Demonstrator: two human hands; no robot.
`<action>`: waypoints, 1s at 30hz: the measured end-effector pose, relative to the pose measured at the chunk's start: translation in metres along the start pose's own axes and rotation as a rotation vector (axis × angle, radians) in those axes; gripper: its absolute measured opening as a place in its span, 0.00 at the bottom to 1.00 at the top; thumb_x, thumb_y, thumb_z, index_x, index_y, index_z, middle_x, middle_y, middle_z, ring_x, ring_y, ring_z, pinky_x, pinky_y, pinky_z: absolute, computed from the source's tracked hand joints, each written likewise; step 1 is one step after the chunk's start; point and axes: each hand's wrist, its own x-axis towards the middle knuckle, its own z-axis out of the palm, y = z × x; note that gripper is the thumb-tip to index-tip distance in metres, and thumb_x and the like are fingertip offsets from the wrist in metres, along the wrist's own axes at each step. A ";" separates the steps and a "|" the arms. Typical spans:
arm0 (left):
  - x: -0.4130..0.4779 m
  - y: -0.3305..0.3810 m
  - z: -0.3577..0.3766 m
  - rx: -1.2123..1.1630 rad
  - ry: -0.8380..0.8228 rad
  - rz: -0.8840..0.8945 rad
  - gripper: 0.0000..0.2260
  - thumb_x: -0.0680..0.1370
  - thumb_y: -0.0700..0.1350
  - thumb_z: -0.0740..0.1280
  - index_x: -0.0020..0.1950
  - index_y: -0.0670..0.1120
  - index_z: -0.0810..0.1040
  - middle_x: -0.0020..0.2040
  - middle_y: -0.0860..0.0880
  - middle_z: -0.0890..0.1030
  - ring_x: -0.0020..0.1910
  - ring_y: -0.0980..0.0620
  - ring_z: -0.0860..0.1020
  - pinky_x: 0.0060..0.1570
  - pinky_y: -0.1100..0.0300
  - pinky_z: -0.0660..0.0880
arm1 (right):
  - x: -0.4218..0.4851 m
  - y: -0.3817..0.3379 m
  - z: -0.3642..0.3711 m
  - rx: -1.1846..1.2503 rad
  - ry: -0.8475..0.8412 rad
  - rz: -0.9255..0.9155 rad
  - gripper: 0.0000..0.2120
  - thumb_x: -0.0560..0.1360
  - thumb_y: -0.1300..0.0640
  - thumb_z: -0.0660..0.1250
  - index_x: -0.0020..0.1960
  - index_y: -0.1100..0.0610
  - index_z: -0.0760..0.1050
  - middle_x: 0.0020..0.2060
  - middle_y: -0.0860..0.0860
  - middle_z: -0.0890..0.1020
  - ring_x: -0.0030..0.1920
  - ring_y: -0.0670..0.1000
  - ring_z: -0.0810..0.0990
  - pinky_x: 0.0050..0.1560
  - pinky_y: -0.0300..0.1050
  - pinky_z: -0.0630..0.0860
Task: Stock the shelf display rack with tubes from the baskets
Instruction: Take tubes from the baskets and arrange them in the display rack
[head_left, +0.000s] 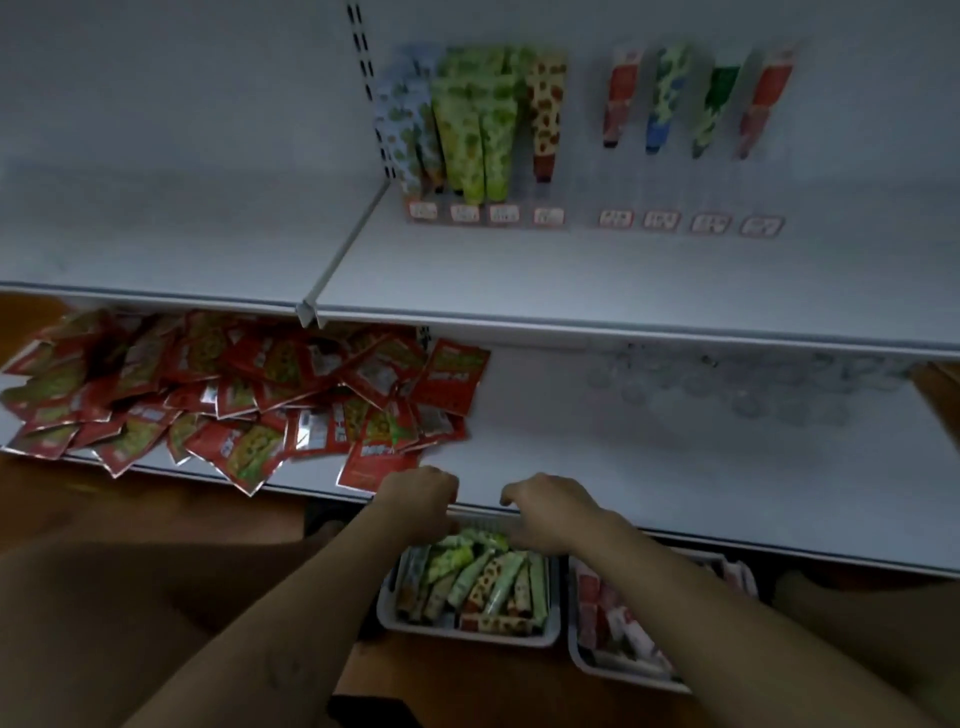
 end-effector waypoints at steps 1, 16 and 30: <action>0.004 0.000 0.013 -0.017 -0.049 -0.018 0.19 0.74 0.57 0.67 0.61 0.50 0.74 0.61 0.47 0.76 0.60 0.46 0.75 0.56 0.53 0.72 | 0.007 0.002 0.009 -0.007 -0.037 0.004 0.20 0.75 0.49 0.66 0.65 0.54 0.71 0.56 0.56 0.77 0.54 0.57 0.76 0.46 0.46 0.72; 0.069 0.007 0.126 -0.078 -0.294 -0.116 0.17 0.78 0.44 0.62 0.67 0.43 0.68 0.63 0.42 0.73 0.61 0.42 0.74 0.54 0.49 0.74 | 0.070 0.024 0.117 -0.114 -0.371 0.020 0.14 0.76 0.68 0.59 0.60 0.62 0.74 0.35 0.55 0.69 0.32 0.53 0.71 0.32 0.46 0.71; 0.083 0.005 0.176 -0.178 -0.311 -0.145 0.21 0.79 0.46 0.62 0.72 0.46 0.63 0.67 0.42 0.70 0.68 0.41 0.67 0.61 0.48 0.69 | 0.106 0.018 0.157 -0.355 -0.308 -0.016 0.19 0.79 0.60 0.58 0.69 0.58 0.69 0.68 0.62 0.63 0.64 0.63 0.66 0.62 0.55 0.66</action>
